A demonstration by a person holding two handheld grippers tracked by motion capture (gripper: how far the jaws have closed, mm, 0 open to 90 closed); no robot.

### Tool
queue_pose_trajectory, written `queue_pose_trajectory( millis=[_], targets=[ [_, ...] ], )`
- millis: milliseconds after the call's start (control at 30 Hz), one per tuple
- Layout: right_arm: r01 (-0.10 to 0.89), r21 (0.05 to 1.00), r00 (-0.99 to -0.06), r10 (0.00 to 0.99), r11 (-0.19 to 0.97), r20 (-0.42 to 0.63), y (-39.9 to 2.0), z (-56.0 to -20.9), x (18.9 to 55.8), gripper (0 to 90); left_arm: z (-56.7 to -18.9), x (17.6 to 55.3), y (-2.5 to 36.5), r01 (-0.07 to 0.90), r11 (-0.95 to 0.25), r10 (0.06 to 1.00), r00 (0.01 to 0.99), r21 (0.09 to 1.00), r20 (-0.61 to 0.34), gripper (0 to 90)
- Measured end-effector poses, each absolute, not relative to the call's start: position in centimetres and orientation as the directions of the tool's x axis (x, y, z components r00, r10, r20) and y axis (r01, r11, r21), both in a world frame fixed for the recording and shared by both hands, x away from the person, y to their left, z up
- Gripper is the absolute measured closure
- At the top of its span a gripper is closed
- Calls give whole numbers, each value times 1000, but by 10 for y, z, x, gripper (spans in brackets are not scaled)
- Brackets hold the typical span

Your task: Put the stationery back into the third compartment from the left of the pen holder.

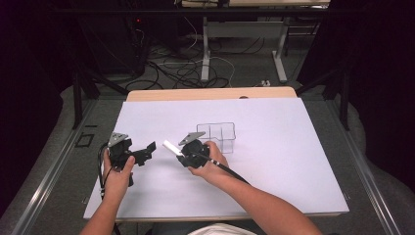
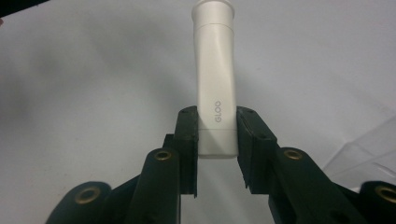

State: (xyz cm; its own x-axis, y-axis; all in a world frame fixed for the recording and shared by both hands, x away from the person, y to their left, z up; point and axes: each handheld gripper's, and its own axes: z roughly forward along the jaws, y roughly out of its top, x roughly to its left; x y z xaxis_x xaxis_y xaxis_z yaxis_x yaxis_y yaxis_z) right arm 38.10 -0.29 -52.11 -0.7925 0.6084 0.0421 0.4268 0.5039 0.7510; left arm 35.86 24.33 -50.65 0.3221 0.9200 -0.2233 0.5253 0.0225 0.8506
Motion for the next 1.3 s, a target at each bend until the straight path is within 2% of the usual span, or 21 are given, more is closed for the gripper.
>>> queue_pose_trajectory(
  millis=[533, 900, 1167, 1300],
  targets=[
    [353, 849, -752, 660, 394, 6, -54, -489, 365, 713, -487, 350, 219, 522, 68, 865, 394, 850, -311, 0],
    [332, 886, -700, 714, 324, 1, -111, -481, 350, 713, -476, 346, 196, 539, 96, 822, 432, 837, -372, 29],
    [329, 900, -687, 726, 284, 22, -129, -481, 339, 713, -471, 344, 169, 503, 37, 824, 474, 864, -311, 142],
    [336, 898, -684, 729, 283, 26, -130, -483, 340, 712, -468, 344, 157, 499, 22, 814, 494, 866, -305, 157]
  ],
)
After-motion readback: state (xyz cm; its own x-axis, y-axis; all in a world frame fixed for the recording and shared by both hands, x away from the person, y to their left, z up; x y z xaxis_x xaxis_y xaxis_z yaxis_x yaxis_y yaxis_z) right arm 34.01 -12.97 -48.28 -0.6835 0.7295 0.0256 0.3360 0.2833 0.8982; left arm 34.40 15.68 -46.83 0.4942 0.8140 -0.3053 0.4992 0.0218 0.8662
